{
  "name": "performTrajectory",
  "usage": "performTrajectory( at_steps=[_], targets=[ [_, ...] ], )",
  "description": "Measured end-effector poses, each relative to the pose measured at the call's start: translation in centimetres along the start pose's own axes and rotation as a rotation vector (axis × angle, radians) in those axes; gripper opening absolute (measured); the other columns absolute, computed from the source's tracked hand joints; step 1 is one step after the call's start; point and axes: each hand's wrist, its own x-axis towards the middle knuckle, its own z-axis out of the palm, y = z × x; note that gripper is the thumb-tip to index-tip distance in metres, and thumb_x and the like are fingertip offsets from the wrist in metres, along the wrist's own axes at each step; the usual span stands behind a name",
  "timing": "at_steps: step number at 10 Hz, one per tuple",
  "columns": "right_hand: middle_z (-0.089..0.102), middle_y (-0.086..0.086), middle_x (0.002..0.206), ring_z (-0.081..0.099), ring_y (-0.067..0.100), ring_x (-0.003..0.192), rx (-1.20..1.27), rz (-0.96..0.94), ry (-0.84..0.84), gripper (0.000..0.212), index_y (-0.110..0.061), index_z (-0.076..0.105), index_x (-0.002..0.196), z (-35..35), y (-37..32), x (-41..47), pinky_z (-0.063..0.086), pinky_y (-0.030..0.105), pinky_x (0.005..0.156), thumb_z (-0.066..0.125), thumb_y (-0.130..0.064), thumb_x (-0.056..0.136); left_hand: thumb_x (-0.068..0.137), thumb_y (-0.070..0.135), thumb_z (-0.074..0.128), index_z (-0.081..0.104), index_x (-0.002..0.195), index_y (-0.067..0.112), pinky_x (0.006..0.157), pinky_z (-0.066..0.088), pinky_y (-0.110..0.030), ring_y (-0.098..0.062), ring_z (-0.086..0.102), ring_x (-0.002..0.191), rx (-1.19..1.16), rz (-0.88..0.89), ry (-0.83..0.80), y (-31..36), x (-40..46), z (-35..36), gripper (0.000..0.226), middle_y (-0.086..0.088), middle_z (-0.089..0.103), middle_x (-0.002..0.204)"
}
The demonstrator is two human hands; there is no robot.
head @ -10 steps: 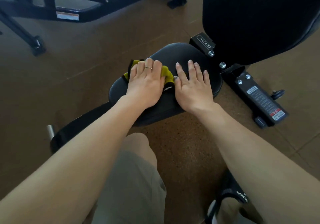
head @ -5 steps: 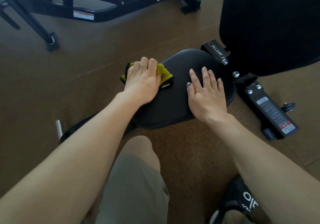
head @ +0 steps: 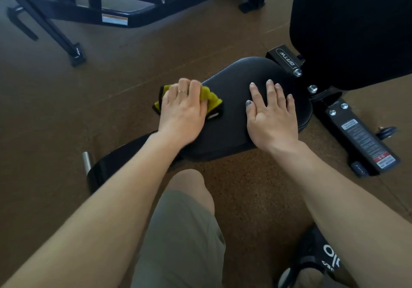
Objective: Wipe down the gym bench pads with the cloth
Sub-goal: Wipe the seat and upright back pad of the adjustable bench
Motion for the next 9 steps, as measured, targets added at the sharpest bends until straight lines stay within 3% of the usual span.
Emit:
performTrajectory(
  at_steps=[1, 3, 5, 6, 7, 8, 9],
  targets=[
    [-0.003, 0.007, 0.173, -0.009, 0.023, 0.160, 0.016, -0.001, -0.004, 0.056, -0.035, 0.006, 0.164, -0.1, 0.0, 0.0, -0.006, 0.047, 0.129, 0.011, -0.047, 0.109, 0.107, 0.035, 0.039, 0.038, 0.134, 0.017, 0.110, 0.032, -0.048, -0.035, 0.040, 0.131, 0.010, -0.071, -0.048, 0.6, 1.2, -0.3, 0.032, -0.012, 0.041, 0.139],
    [-0.001, 0.008, 0.174, -0.007, 0.024, 0.160, 0.009, -0.012, 0.009, 0.057, -0.034, 0.006, 0.164, 0.0, 0.2, -0.1, -0.004, 0.048, 0.129, 0.010, -0.048, 0.109, 0.103, 0.034, 0.045, 0.045, 0.130, 0.020, 0.109, 0.040, -0.048, -0.031, 0.046, 0.126, -0.034, 0.102, 0.059, 0.4, -9.4, -0.3, 0.031, -0.010, 0.046, 0.137],
    [-0.001, 0.008, 0.173, -0.007, 0.025, 0.160, -0.007, -0.010, 0.021, 0.057, -0.034, 0.006, 0.165, 0.2, 0.2, 0.0, -0.004, 0.048, 0.129, 0.009, -0.048, 0.109, 0.103, 0.037, 0.048, 0.047, 0.128, 0.023, 0.110, 0.033, -0.053, -0.032, 0.041, 0.127, -0.105, 0.054, 0.032, -1.0, -3.8, -0.1, 0.029, -0.008, 0.040, 0.139],
    [-0.002, 0.007, 0.174, -0.007, 0.024, 0.160, -0.004, -0.007, 0.016, 0.057, -0.035, 0.006, 0.165, 0.1, 0.2, 0.0, -0.005, 0.048, 0.129, 0.009, -0.048, 0.109, 0.105, 0.038, 0.046, 0.045, 0.122, 0.027, 0.099, 0.040, -0.048, -0.034, 0.043, 0.123, -0.252, -0.152, -0.058, -1.8, 0.3, -1.0, 0.021, -0.006, 0.039, 0.133],
    [-0.002, 0.007, 0.174, -0.007, 0.024, 0.160, -0.005, -0.008, 0.018, 0.057, -0.035, 0.005, 0.164, 0.1, 0.2, -0.1, -0.005, 0.048, 0.129, 0.009, -0.049, 0.109, 0.107, 0.042, 0.041, 0.042, 0.123, 0.032, 0.085, 0.037, -0.037, -0.020, 0.051, 0.101, -0.464, -0.350, -0.070, -1.7, 0.4, -1.3, 0.019, -0.003, 0.039, 0.127],
    [-0.001, 0.007, 0.174, -0.007, 0.024, 0.160, -0.001, -0.003, 0.024, 0.058, -0.035, 0.006, 0.165, 0.1, 0.1, -0.1, -0.004, 0.048, 0.129, 0.009, -0.049, 0.109, 0.109, 0.038, 0.041, 0.043, 0.131, 0.032, 0.085, 0.036, -0.035, -0.013, 0.048, 0.089, -0.575, -0.454, 0.075, -0.8, -2.6, -0.9, 0.023, -0.006, 0.043, 0.127],
    [-0.001, 0.008, 0.174, -0.006, 0.025, 0.160, -0.006, -0.004, 0.025, 0.058, -0.034, 0.006, 0.165, 0.1, 0.1, -0.1, -0.004, 0.049, 0.129, 0.009, -0.048, 0.109, 0.109, 0.038, 0.041, 0.043, 0.132, 0.028, 0.080, 0.039, -0.029, -0.013, 0.050, 0.093, -0.663, -0.556, 0.211, -0.1, -3.9, -0.2, 0.025, -0.007, 0.042, 0.130]
  ],
)
